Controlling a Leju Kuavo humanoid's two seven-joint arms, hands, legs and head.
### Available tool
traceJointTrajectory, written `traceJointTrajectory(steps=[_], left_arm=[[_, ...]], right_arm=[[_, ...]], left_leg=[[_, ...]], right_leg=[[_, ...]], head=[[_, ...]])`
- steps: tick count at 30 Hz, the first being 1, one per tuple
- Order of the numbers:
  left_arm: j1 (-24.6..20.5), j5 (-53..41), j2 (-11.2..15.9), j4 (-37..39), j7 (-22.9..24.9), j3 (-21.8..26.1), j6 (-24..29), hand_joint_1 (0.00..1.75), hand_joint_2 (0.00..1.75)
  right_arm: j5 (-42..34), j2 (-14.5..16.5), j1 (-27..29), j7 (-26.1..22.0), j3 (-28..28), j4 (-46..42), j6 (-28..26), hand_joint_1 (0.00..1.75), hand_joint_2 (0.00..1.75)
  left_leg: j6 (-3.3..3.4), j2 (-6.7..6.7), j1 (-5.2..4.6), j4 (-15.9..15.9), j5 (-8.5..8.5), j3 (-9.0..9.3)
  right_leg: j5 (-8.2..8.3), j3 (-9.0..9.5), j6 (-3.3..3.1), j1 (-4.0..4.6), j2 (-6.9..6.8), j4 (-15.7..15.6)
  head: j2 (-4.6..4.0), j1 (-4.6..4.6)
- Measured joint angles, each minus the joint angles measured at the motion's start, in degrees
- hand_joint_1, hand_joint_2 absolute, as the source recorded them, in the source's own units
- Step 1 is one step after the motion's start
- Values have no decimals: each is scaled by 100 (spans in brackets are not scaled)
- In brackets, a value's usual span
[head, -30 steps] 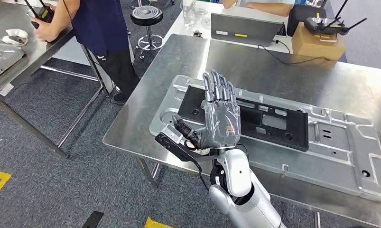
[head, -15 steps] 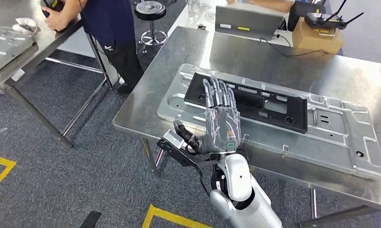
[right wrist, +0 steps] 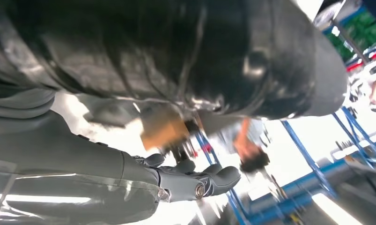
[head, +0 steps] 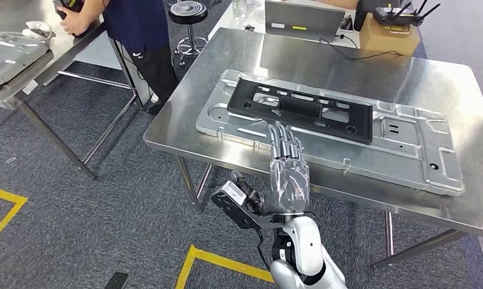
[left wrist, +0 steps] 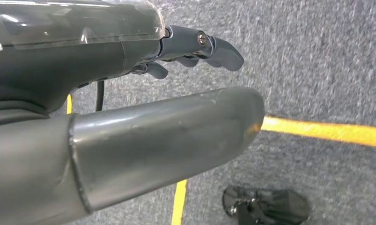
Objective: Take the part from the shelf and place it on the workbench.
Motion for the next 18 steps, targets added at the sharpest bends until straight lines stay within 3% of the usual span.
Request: traceJointTrajectory(steps=[3,4,5,6,8,10,11,14,16,18], left_arm=[[69,33,-1,0,-49,40,34,0,0],[84,34,0,0,-55,58,39,0,0],[95,34,1,0,-59,77,42,0,0],[101,34,1,0,-62,93,42,0,0],[98,34,0,0,-68,123,42,0,0],[87,34,1,0,-79,140,42,0,0],[84,34,2,0,-84,142,42,0,0],[94,33,-1,0,-91,145,42,0,0],[94,33,-3,0,-91,146,42,0,0],[97,36,-3,0,-91,148,43,0,0]], right_arm=[[-447,6,516,-323,-175,20,-229,0,0],[-503,5,654,-381,-224,33,-267,0,0],[-528,5,758,-410,-266,46,-286,0,0],[-542,6,830,-425,-301,55,-297,0,0],[-549,10,908,-437,-366,60,-298,0,0],[-548,21,938,-449,-427,59,-300,0,0],[-548,27,947,-455,-450,58,-301,0,0],[-547,33,976,-464,-501,59,-302,0,0],[-547,33,991,-464,-528,60,-302,0,0],[-648,32,1022,-505,-557,62,-276,0,0]], left_leg=[[-39,-9,9,929,-801,-242],[-54,-9,9,1252,-922,-287],[-66,-9,10,1439,-911,-263],[-70,-8,11,1431,-795,-146],[-58,-9,11,846,-585,371],[-14,-20,-14,138,-654,866],[19,-27,-31,-44,-725,972],[172,-17,-34,-135,-680,945],[285,7,-11,-166,-579,877],[333,17,-17,-162,-497,766]], right_leg=[[179,-204,-74,3,-28,-8],[235,-294,-73,7,-33,11],[285,-391,-66,8,-35,39],[329,-487,-54,6,-36,76],[386,-649,-15,0,-35,176],[423,-754,39,12,-39,282],[447,-780,71,18,-41,310],[474,-821,184,15,-28,341],[174,-965,243,-2,0,668],[-297,-1216,282,-27,13,1360]], head=[[0,-1],[0,-1],[0,-2],[0,-2],[0,-3],[0,-2],[0,-2],[0,-1],[0,-1],[0,-1]])
